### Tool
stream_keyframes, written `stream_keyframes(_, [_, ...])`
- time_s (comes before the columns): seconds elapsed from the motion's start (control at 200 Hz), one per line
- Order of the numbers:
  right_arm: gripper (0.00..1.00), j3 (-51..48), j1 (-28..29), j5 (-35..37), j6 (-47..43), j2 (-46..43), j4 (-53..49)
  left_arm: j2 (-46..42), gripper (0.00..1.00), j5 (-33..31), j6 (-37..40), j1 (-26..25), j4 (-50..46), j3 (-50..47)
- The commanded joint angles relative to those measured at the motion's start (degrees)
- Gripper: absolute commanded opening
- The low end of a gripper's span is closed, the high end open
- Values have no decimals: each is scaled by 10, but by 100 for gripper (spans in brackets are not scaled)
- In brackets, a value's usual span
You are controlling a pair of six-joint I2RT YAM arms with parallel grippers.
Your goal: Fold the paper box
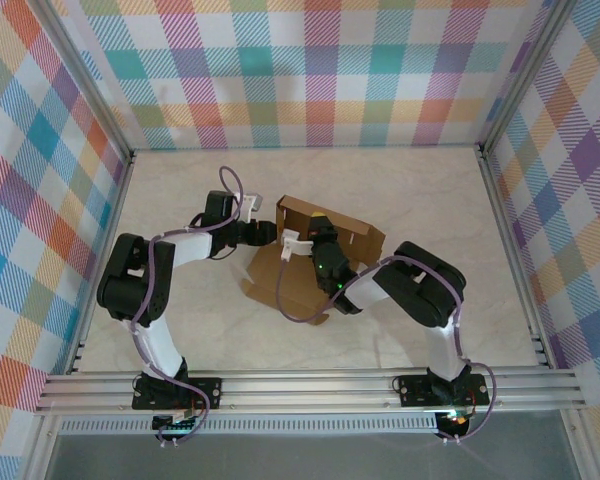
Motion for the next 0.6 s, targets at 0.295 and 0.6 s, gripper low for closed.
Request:
stream_keyframes(0.295, [0, 3, 13, -5, 62, -44, -95, 15, 55, -11, 5, -19, 2, 21])
stream_keyframes(0.6, [0, 12, 17, -22, 115, -85, -188, 30, 49, -39, -14, -27, -13, 44])
